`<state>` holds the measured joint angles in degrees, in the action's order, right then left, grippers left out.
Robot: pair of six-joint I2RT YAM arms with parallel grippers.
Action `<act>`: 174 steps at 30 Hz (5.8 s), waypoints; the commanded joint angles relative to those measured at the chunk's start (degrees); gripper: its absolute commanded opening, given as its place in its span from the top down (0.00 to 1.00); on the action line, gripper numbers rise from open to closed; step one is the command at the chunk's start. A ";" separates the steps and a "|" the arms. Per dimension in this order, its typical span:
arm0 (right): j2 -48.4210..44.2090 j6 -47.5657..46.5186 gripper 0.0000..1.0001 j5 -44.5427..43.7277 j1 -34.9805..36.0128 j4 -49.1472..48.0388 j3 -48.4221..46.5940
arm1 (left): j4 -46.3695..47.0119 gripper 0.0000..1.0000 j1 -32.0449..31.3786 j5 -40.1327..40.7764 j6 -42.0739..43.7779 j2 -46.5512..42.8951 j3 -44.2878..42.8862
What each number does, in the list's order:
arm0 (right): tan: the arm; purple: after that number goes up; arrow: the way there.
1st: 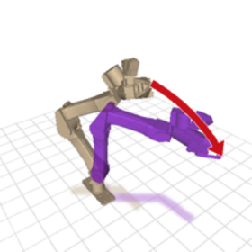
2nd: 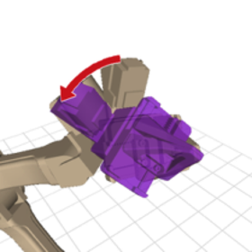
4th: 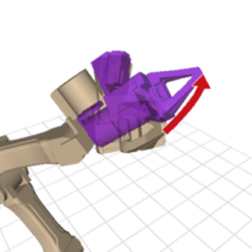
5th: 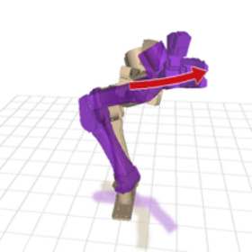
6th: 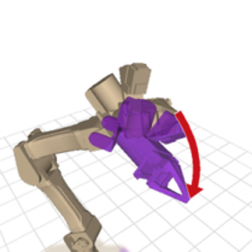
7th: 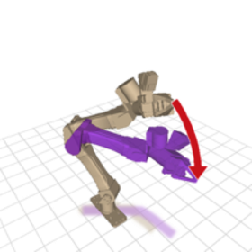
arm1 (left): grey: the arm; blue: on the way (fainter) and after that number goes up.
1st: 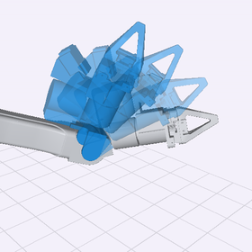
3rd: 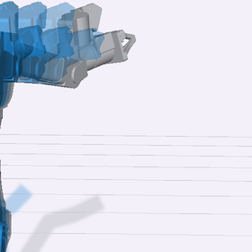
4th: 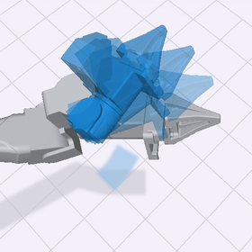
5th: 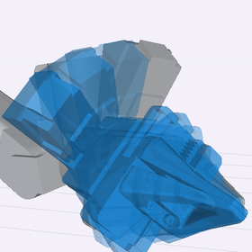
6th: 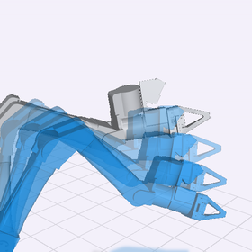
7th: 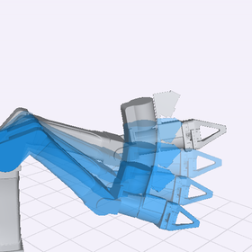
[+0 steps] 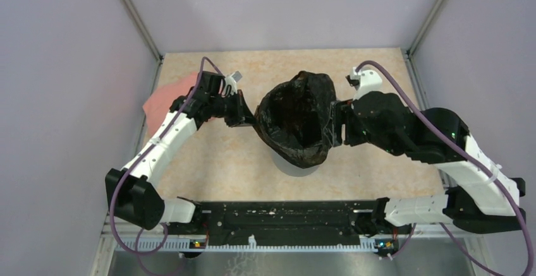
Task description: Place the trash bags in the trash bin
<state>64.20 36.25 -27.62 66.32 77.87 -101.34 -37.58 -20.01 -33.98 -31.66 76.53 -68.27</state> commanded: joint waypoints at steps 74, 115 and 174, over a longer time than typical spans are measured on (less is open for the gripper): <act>-7.93 -5.58 0.82 7.12 -34.62 -18.84 36.07 | 6.21 1.00 -0.79 6.98 -1.20 5.85 1.03; 17.18 -25.99 0.63 13.50 -34.69 -29.17 5.01 | 3.75 1.00 -0.77 4.78 1.51 14.02 -10.78; -17.66 4.05 0.47 40.86 -56.74 -30.26 39.67 | 8.06 1.00 -0.79 6.99 -2.24 6.41 0.46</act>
<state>50.15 35.20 9.85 9.96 48.93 -65.93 -31.44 -20.58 -26.13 -33.39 85.56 -68.14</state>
